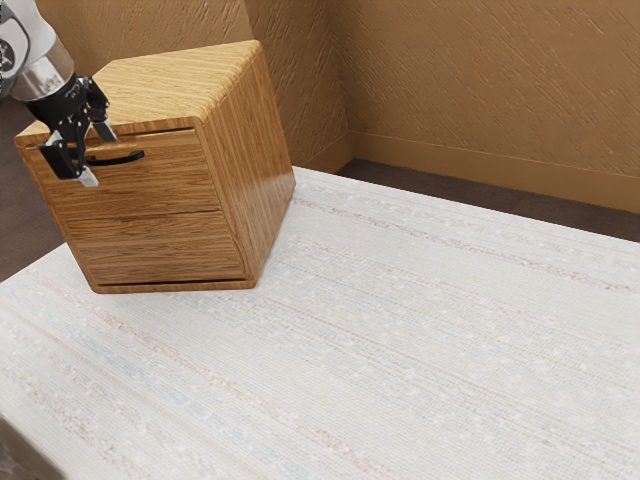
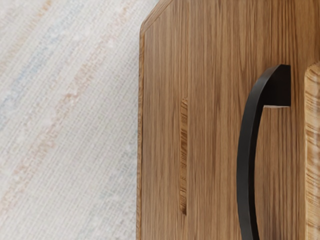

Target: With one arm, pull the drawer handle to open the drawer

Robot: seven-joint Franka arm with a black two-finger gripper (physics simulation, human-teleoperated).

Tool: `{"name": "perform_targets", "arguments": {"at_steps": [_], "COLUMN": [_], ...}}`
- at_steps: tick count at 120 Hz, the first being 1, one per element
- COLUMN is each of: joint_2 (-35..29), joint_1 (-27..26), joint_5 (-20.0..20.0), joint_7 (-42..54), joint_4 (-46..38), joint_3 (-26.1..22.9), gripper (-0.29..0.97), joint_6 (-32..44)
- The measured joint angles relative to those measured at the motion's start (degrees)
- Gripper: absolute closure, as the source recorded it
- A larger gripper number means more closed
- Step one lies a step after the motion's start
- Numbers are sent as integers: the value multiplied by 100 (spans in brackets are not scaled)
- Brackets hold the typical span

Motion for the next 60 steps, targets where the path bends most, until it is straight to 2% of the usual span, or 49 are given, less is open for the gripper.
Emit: {"name": "perform_targets", "arguments": {"at_steps": [60], "joint_2": [399], "joint_1": [5], "joint_5": [3], "joint_7": [9], "joint_4": [301], "joint_3": [-99], "gripper": [0], "joint_6": [185]}}
